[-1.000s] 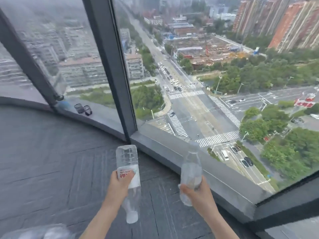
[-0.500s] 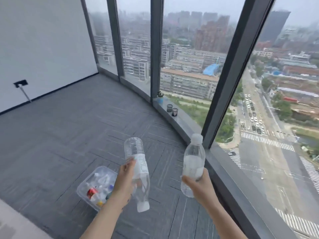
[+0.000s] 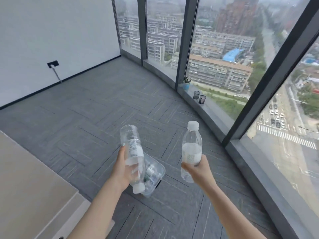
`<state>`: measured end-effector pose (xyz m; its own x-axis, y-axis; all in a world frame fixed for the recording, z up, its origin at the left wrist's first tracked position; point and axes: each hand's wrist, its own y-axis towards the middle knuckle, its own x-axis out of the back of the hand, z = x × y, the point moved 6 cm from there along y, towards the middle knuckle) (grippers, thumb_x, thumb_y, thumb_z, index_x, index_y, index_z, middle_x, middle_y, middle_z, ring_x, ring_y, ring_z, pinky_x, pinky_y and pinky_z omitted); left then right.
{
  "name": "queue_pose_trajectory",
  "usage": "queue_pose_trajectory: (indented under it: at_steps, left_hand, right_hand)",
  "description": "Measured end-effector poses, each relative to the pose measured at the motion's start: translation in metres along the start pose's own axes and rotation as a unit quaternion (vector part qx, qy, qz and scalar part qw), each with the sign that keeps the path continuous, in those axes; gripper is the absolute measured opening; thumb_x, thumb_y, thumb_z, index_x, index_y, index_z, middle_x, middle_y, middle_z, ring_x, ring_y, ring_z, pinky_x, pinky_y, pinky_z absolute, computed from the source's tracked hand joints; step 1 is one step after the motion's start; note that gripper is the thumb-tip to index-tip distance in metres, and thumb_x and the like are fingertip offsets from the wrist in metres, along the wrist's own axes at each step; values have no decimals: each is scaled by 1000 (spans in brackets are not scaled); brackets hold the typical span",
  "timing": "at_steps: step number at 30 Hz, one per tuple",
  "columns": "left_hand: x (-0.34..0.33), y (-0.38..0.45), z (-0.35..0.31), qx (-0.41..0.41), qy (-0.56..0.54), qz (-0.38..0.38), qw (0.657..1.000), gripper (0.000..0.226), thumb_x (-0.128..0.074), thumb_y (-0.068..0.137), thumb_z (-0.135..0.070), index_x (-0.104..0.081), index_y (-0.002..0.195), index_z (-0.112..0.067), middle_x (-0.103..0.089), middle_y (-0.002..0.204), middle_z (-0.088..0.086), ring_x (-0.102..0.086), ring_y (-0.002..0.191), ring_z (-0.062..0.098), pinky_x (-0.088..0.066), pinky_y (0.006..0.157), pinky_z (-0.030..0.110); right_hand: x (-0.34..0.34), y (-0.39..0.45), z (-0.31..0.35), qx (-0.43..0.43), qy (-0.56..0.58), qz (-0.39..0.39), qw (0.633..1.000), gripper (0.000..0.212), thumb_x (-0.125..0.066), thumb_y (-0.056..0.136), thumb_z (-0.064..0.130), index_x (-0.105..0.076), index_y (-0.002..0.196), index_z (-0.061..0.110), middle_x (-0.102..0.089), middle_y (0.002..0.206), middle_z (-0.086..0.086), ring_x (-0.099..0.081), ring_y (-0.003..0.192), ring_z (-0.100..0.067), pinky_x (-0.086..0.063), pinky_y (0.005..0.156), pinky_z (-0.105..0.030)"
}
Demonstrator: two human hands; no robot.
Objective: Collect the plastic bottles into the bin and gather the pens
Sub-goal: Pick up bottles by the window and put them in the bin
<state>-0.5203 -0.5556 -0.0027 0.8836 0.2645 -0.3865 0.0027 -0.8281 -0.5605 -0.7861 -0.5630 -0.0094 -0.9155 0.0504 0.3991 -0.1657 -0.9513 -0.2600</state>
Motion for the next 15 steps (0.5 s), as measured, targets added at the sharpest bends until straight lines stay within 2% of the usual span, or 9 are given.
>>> queue_pose_trajectory:
  at_steps: [2,4,7,9,12,15]
  left_hand:
    - [21,3,-7,-2,-33,-7,999,65,-34,88,-65,-55,125,-16,-65,91,13,-60,80,25,-47,71,37]
    - [36,7,-9,14,-48,-1,999,66,-31,88,-67,-56,124,-17,-65,100,14,-60,85,25,-48,72,36]
    - [53,10,-12,25,-53,7,998,63,-32,87,-67,-59,119,-20,-65,109,14,-61,95,27,-46,81,39]
    - [65,17,-12,26,-58,-11,998,57,-37,88,-62,-58,121,-20,-65,103,11,-60,89,24,-45,78,38]
    - [83,33,-11,27,-78,-39,996,42,-44,92,-49,-55,119,-19,-64,91,7,-58,78,19,-46,70,33]
    - [100,60,-15,32,-92,-75,992,36,-47,93,-40,-50,124,-22,-62,94,5,-57,78,17,-48,67,29]
  right_hand:
    - [-22,2,5,-1,-8,3,1000,56,-76,62,30,-51,110,12,-60,104,-8,-63,86,-15,-46,56,-18]
    - [-40,4,13,-2,-19,6,1000,52,-77,67,26,-48,109,14,-53,108,-5,-59,89,-14,-44,58,-18]
    - [-64,18,20,-9,-48,25,999,56,-77,69,27,-45,114,17,-47,115,-3,-55,97,-17,-48,72,-28]
    - [-81,33,20,-13,-56,44,997,56,-77,70,27,-44,114,18,-48,117,-5,-55,98,-19,-49,77,-32]
    - [-108,58,21,-24,-66,70,995,54,-77,72,25,-39,110,20,-46,117,-6,-53,97,-19,-46,74,-31]
    - [-134,92,17,-34,-75,100,992,56,-78,71,25,-38,110,20,-45,118,-7,-52,99,-20,-46,75,-30]
